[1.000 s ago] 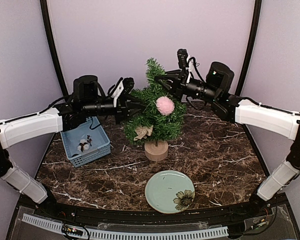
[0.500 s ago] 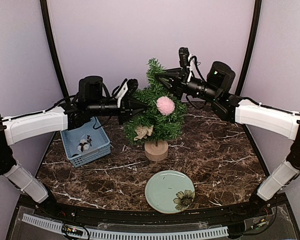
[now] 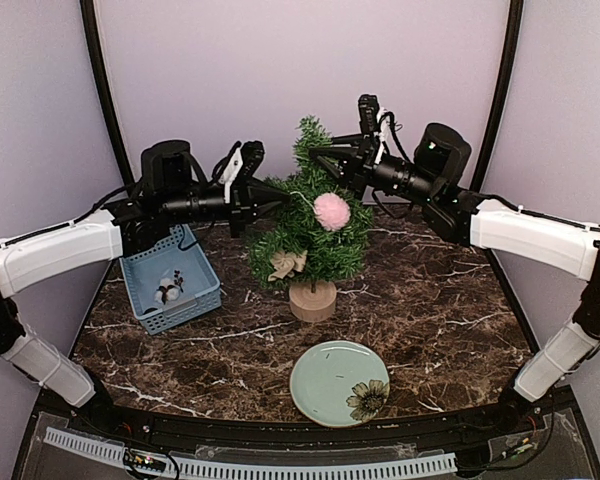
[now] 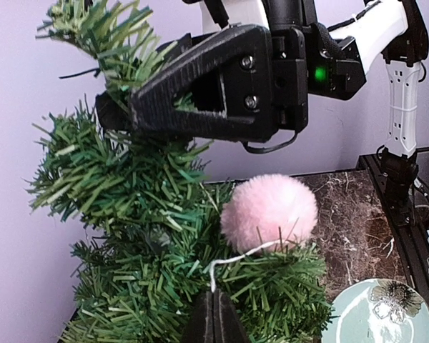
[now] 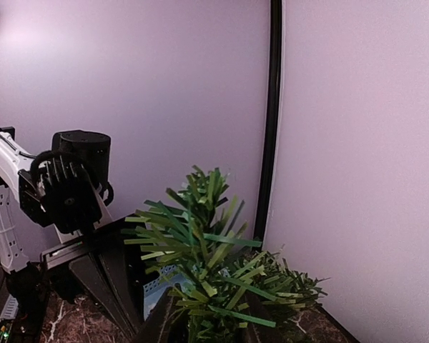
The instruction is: Decorate the small christmas tree
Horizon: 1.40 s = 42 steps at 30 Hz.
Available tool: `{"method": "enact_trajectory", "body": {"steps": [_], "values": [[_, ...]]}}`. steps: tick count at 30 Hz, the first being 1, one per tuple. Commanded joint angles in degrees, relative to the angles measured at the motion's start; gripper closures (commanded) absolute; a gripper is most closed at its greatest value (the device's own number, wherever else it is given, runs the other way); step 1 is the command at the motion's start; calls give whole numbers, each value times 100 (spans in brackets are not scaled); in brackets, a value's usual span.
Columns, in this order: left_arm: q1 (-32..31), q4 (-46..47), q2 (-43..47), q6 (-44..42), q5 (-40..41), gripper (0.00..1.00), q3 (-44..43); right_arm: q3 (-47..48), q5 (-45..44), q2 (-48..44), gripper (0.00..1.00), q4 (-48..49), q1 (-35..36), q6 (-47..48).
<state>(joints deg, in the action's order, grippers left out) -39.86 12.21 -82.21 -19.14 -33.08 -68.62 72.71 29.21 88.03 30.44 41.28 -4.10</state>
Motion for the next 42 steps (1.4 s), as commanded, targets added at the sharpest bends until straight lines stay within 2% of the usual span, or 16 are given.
{"method": "enact_trajectory", "body": {"steps": [1,9,13,19,28,33,42], "values": [[24,158,254,44,-20,100,-256,-87,-137,-229,66,263,65,-50],[-154,-97,56,-200,-37,100,-787,-338,-290,-535,36,293,63,-37],[-249,-269,-25,-339,-13,100,-1087,-539,-355,-722,29,291,62,8],[-371,-397,-98,-443,18,100,-1303,-808,-337,-996,26,173,65,183],[-541,-632,-263,-643,0,100,-1591,-1333,255,-1398,24,-486,60,814],[-571,-804,-283,-647,164,100,-1614,-1409,5,-1419,28,-959,65,1021],[-576,-972,-37,-545,912,100,-1211,-1771,-391,-1690,28,-1257,65,1136]]}}
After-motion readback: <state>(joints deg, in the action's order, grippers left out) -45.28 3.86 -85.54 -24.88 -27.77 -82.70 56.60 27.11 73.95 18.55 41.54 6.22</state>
